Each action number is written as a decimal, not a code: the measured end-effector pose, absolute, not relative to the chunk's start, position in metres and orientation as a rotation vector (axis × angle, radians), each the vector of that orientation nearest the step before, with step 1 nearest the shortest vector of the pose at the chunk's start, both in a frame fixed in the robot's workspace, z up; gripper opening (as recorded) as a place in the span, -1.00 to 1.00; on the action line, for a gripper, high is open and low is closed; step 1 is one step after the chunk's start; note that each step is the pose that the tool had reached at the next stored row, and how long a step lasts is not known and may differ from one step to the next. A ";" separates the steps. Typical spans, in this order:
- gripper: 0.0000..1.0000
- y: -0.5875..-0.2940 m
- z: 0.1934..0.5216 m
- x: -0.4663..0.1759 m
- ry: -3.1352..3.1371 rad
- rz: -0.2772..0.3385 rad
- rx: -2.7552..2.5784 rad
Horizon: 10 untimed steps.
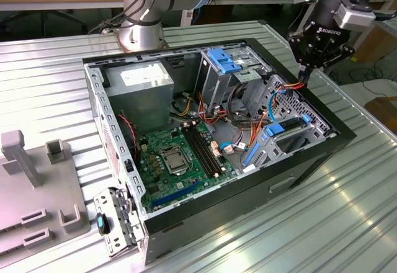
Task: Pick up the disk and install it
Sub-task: 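Insert the first disk wire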
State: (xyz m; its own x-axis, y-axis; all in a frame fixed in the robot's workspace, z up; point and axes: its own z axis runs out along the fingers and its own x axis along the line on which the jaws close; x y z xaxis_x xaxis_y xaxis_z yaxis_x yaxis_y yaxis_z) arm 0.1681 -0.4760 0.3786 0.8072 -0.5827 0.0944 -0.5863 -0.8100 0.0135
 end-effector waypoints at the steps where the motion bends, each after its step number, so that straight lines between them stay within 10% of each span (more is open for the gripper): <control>1: -0.79 -0.476 0.378 0.168 -0.934 0.133 2.953; 10: -0.62 -0.476 0.377 0.173 -0.711 0.138 3.021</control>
